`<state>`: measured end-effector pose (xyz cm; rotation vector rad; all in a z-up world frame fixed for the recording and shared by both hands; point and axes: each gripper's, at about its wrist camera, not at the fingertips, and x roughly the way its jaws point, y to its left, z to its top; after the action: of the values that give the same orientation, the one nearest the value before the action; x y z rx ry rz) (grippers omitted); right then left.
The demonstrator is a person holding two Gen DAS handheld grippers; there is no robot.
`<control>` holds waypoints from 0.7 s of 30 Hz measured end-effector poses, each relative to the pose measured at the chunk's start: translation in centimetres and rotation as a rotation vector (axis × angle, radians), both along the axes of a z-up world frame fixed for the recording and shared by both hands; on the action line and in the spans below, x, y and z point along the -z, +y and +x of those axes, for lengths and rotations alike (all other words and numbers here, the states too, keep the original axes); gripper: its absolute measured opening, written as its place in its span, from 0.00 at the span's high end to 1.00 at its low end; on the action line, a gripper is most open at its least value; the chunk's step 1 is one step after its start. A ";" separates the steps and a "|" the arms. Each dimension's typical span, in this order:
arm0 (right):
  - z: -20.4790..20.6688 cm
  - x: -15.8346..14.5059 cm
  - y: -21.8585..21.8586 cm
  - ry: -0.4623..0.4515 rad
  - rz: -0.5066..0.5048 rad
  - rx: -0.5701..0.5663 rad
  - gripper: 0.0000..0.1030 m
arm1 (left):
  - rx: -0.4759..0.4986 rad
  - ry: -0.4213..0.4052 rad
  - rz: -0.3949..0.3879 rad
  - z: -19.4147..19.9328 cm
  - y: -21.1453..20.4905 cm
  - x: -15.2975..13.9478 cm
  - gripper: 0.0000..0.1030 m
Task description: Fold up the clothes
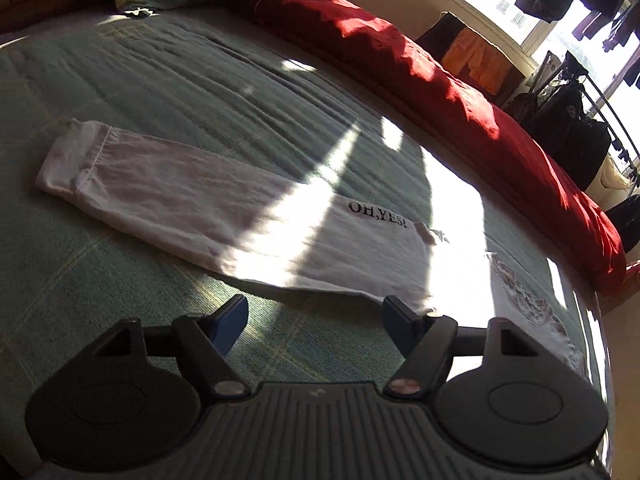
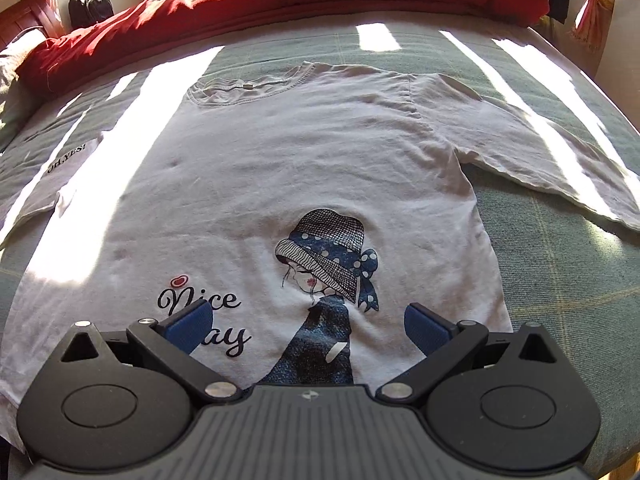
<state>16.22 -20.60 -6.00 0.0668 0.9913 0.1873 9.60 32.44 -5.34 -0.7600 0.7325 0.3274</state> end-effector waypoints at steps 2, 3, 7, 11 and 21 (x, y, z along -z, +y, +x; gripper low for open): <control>0.4 -0.5 0.3 -0.007 0.025 0.009 0.00 | -0.135 -0.037 -0.142 -1.4 3.8 1.8 0.37; 0.6 -0.6 0.5 -0.009 0.036 0.011 0.00 | -0.202 -0.055 -0.202 -2.1 5.5 2.8 0.38; 1.0 -0.5 1.5 -0.008 0.040 0.000 0.00 | -0.388 -0.110 -0.341 -4.4 9.4 5.9 0.41; 1.3 0.2 2.5 0.015 0.013 -0.022 0.00 | -0.440 -0.167 -0.429 -5.1 10.7 8.2 0.42; 2.0 0.3 4.6 0.010 -0.069 -0.068 0.00 | -0.397 -0.247 -0.256 -3.6 15.9 2.8 0.41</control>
<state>18.19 -15.96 -6.31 -0.0290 1.0102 0.2148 5.98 48.30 -8.18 -1.1704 0.3898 0.4932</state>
